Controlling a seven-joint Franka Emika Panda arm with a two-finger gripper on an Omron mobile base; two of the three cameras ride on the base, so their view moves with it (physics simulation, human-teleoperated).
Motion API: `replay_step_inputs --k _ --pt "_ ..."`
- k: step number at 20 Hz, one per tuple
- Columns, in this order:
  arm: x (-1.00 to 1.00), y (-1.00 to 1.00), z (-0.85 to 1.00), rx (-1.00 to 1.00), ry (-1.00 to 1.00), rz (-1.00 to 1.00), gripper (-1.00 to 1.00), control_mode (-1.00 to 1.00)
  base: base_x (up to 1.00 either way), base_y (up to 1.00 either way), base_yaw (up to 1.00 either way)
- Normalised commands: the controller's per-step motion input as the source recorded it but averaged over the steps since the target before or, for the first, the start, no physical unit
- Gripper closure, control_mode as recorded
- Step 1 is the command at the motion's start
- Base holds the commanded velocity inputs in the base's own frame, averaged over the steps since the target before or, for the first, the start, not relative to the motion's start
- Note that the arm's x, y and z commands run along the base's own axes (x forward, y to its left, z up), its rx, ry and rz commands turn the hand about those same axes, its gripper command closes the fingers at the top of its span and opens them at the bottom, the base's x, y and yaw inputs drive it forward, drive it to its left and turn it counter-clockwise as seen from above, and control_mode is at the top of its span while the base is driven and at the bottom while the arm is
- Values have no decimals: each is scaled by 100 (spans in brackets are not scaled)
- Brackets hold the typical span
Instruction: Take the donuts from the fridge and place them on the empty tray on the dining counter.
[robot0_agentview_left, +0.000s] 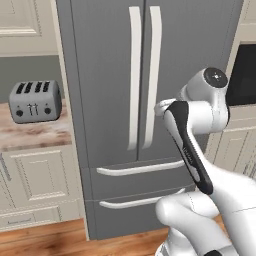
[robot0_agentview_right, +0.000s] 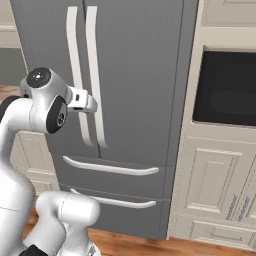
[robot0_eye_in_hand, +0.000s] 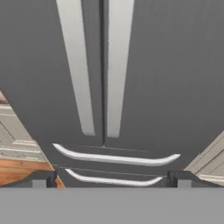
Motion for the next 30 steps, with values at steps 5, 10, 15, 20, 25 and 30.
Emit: replay_step_inputs --k 5,10,15,20,25,30 --pt "78 -12 -7 0 0 4 -100 -100 0 0 0" --pt "73 -1 -17 0 0 1 -100 -100 0 0 0" --pt "54 0 -4 0 0 0 -100 -100 0 0 0" --pt "57 1 -6 0 0 0 -100 -100 0 0 0" --pt "58 2 -13 0 0 0 -100 -100 0 0 0" --pt "55 0 -15 0 0 0 -100 -100 0 0 0"
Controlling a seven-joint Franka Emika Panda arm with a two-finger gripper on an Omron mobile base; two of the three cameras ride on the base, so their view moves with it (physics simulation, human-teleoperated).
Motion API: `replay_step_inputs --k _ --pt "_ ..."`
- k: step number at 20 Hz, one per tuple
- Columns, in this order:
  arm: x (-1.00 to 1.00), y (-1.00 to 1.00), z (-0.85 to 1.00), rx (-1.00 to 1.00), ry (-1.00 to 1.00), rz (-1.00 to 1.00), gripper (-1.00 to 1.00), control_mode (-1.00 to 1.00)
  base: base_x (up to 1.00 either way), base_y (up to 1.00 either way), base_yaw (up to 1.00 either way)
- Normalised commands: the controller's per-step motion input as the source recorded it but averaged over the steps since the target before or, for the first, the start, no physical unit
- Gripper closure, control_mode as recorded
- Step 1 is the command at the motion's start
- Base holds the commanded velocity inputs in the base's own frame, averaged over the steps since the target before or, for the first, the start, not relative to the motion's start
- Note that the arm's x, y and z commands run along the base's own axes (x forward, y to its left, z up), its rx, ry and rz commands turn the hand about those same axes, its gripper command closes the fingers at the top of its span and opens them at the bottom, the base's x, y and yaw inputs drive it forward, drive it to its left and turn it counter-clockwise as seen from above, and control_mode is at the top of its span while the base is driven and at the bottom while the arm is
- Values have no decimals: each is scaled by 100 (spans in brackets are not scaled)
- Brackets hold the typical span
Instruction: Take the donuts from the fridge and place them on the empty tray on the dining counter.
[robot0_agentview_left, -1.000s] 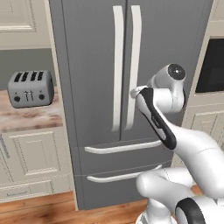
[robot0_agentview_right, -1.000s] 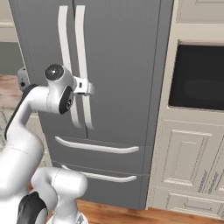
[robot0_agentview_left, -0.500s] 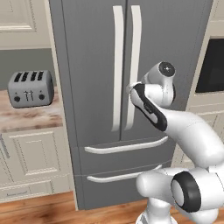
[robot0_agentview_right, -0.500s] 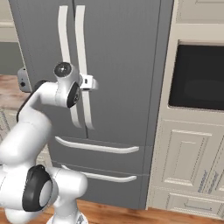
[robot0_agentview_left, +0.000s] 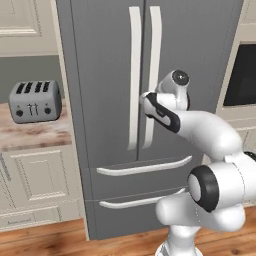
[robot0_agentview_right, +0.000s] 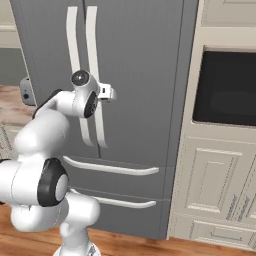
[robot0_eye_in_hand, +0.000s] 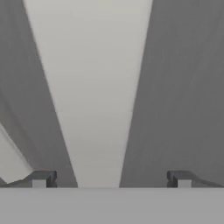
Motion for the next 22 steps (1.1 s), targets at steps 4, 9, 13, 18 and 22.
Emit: replay_step_inputs --k 4,9,13,18,22 --pt "55 8 -17 0 0 0 -100 -100 0 0 0" --pt "49 3 -13 0 0 0 -100 -100 0 0 0" --pt "59 0 -32 0 0 0 100 -100 0 0 0" --pt "-60 -84 -7 25 12 -9 100 -100 0 0 0" --pt "-100 -100 -2 29 0 -5 100 -100 0 0 0"
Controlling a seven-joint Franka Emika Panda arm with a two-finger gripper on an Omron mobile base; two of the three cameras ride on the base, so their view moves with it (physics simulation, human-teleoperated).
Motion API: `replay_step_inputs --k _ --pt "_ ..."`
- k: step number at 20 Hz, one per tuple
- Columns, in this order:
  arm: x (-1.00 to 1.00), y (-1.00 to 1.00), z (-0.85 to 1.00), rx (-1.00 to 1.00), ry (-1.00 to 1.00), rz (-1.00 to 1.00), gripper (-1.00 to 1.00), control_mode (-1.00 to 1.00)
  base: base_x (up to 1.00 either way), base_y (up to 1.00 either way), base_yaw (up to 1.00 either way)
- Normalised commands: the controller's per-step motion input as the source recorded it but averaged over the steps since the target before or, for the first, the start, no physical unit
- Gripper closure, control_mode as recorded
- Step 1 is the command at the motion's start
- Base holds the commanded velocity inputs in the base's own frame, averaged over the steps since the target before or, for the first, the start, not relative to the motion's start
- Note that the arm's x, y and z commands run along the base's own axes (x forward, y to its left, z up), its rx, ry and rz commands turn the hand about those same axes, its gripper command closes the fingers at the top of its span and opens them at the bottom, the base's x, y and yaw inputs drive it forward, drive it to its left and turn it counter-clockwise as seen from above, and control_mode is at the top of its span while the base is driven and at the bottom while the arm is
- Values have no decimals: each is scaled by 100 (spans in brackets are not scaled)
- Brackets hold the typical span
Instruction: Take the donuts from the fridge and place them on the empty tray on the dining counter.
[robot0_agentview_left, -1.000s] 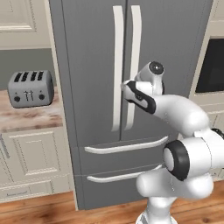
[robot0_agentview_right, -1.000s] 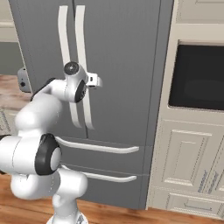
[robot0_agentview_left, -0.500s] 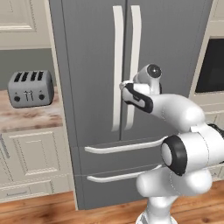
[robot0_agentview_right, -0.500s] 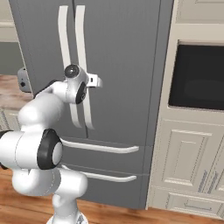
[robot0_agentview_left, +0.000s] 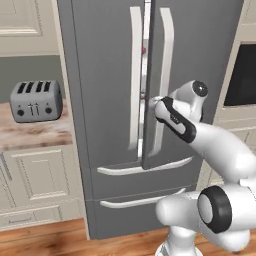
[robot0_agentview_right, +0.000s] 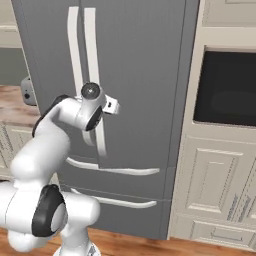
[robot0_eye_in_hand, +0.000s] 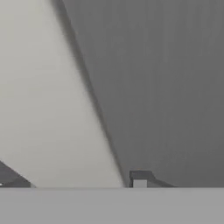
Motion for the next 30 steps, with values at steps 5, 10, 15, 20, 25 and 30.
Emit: replay_step_inputs --k 5,10,15,20,25,30 --pt "-100 -100 0 24 0 -7 100 -100 0 0 0" --pt "-100 -100 0 18 0 -11 100 -100 0 0 0" --pt "-100 -100 0 13 -7 -15 -100 -100 0 0 0" --pt "-100 -47 26 8 -19 -29 -100 -100 0 0 0" --pt "-100 -1 47 0 -21 -55 -100 -100 0 0 0" --pt "-98 22 72 -3 -6 -49 -100 -100 0 0 0"
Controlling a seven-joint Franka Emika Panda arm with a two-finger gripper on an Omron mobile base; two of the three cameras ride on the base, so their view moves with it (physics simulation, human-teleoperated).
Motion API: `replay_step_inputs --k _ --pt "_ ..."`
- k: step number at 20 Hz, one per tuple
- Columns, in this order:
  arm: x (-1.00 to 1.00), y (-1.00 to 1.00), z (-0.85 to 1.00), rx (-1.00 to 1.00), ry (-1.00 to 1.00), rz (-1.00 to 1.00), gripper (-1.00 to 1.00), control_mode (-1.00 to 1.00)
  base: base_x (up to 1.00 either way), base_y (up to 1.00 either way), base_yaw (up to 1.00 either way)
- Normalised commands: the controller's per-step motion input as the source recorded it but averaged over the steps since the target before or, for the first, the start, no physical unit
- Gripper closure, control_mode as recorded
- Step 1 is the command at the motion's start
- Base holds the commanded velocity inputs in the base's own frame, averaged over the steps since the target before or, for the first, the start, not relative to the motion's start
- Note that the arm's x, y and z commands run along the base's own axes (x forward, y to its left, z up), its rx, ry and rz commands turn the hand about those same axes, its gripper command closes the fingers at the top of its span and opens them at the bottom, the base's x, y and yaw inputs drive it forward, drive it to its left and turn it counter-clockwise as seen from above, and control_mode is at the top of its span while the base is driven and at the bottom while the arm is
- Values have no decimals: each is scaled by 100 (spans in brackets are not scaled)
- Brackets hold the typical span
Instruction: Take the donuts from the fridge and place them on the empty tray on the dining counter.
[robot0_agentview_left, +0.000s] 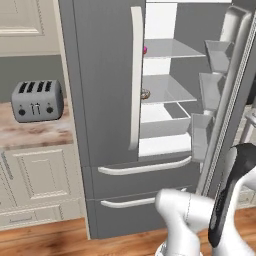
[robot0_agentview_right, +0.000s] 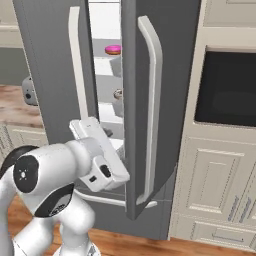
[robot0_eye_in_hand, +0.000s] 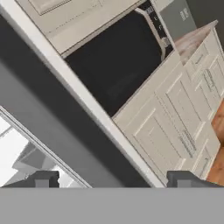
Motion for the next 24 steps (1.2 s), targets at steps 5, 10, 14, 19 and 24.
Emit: replay_step_inputs --k 5,10,14,19,24 --pt "-25 100 80 -24 1 -18 -100 -100 0 0 0" --pt "40 75 22 -26 12 -11 -100 -100 0 0 0" --pt "88 1 -19 -5 11 0 -100 -100 0 0 0" --pt "67 -9 -31 -3 1 0 -100 -100 0 0 0" --pt "51 -36 -34 -5 -2 0 -100 -100 0 0 0"
